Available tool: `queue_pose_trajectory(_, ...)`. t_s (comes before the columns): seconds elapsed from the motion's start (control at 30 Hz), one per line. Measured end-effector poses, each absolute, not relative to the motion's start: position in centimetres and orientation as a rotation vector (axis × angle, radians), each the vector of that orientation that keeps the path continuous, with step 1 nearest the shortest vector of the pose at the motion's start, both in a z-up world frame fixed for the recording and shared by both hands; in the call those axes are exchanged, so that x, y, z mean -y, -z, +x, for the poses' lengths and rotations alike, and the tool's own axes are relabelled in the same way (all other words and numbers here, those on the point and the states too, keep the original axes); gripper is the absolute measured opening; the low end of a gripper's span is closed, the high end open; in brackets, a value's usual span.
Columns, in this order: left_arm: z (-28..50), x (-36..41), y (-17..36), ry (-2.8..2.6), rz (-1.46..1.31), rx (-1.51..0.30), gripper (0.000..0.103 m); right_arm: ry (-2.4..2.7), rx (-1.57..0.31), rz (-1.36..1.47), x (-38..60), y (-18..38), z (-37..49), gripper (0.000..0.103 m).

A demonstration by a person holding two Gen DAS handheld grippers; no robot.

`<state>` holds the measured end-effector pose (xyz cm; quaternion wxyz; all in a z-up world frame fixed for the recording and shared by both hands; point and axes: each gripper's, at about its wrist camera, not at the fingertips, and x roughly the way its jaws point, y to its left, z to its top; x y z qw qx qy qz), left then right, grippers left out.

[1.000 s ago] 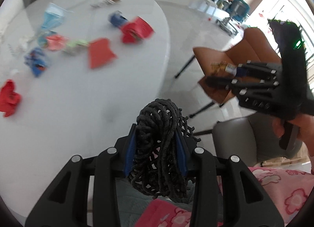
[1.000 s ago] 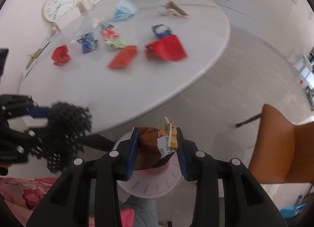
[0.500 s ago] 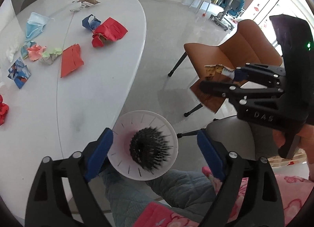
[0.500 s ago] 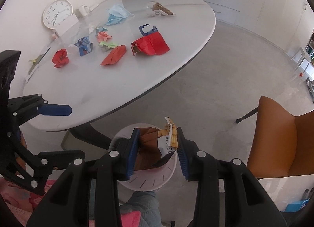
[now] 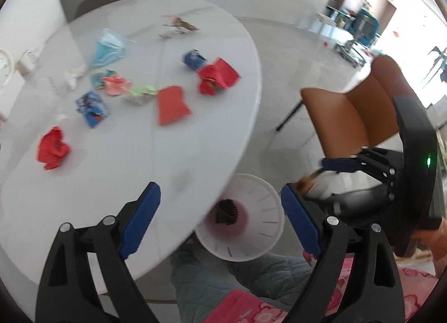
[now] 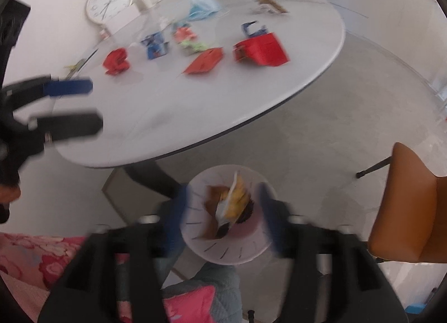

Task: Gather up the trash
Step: 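Move both open grippers back over the table toward the red papers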

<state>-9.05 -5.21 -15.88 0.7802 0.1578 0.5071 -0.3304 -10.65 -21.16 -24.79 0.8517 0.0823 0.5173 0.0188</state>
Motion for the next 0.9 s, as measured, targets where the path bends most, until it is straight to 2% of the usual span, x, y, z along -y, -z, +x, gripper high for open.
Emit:
queue_pose_trajectory(0.07, -8.3, 4.5, 15.5, 0.674, 0.336, -1.096, 0.084, -0.036, -1.073, 0.168, 20.8, 24.5, -10.3, 0.097)
queue_pose_trajectory(0.2, -7.1, 3.2, 15.0, 0.622, 0.316, -1.088, 0.084, -0.016, -1.076, 0.166, 20.7, 23.9, -9.2, 0.100)
queue_pose_trajectory(0.43, -4.3, 0.6, 13.9, 0.525, 0.297, -1.046, 0.084, 0.052, -1.004, 0.182, 20.5, 21.2, -6.1, 0.101)
queue_pose_trajectory(0.53, -2.0, -1.4, 13.5, 0.469, 0.266, -1.025, 0.096, 0.075, -0.965, 0.183, 20.0, 20.0, -4.3, 0.101)
queue_pose_trajectory(0.67, 1.8, -4.5, 13.5, 0.392, 0.235, -1.003, 0.096, 0.102, -0.937, 0.192, 19.0, 19.3, -1.6, 0.101)
queue_pose_trajectory(0.9, 7.8, -8.4, 16.5, 0.298, 0.241, -1.035, 0.096, 0.165, -0.928, 0.233, 17.5, 20.2, 3.0, 0.101)
